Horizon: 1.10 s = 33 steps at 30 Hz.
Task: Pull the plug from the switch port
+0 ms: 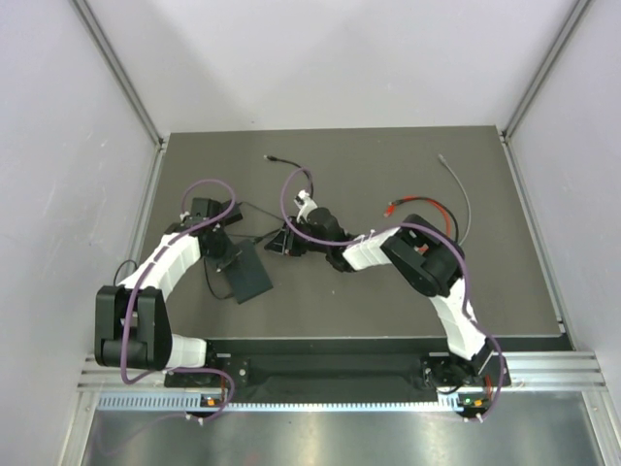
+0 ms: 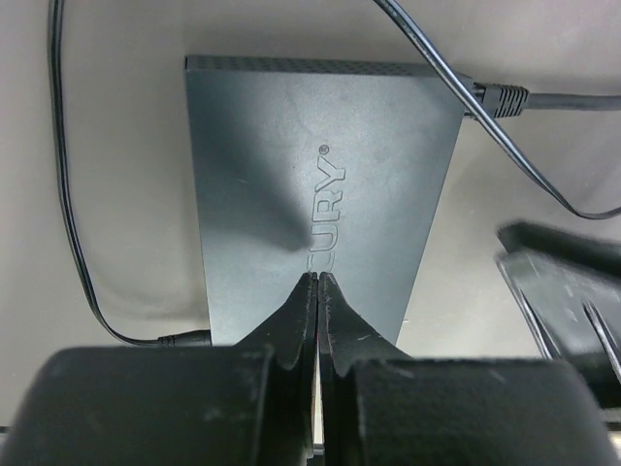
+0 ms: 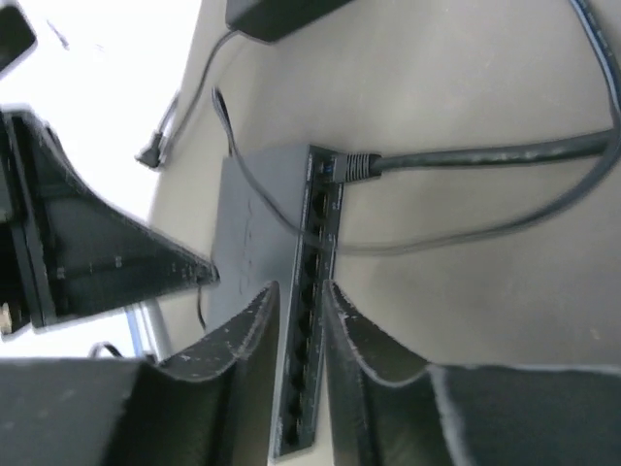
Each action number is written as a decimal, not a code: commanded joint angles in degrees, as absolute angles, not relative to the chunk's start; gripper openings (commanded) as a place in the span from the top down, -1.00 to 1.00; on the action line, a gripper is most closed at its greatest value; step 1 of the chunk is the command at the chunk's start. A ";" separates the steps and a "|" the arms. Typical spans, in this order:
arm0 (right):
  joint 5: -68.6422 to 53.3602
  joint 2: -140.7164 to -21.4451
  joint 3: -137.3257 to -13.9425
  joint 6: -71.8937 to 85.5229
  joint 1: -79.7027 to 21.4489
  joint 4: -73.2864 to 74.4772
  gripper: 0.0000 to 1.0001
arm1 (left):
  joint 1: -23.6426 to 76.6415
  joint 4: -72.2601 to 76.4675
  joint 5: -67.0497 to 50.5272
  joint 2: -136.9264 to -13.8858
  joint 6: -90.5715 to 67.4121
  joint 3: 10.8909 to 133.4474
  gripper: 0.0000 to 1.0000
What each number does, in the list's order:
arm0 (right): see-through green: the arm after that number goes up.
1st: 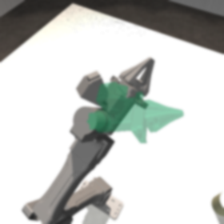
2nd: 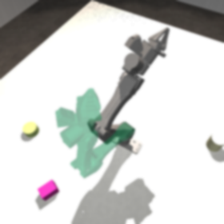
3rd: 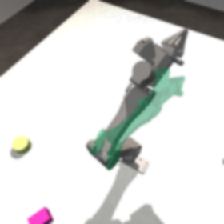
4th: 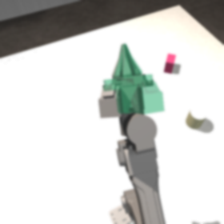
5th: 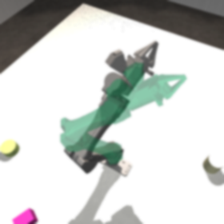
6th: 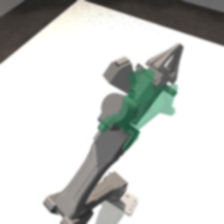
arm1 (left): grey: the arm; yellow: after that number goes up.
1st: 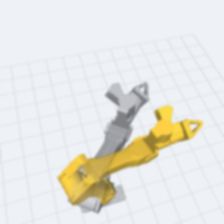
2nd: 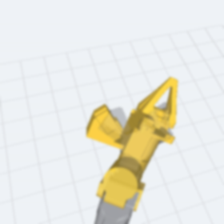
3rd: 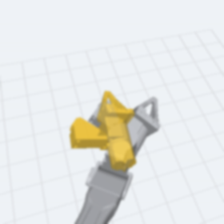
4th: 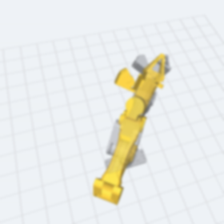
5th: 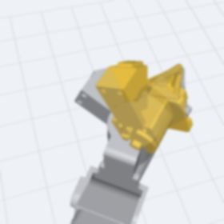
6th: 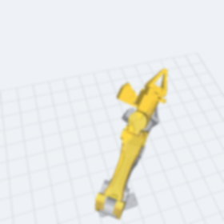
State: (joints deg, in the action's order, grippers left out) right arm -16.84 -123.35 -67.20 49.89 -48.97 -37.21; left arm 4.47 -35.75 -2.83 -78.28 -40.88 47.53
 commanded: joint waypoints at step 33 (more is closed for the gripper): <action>-9.76 -138.25 -80.33 74.53 -49.83 -40.34 0.29 | 4.13 -37.00 -4.57 -79.19 -41.75 48.16 1.00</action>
State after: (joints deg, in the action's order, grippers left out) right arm -12.12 -136.57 -77.93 74.08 -48.93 -42.35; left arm 4.47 -36.58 -3.81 -79.07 -41.50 47.46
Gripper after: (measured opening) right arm 0.355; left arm 0.012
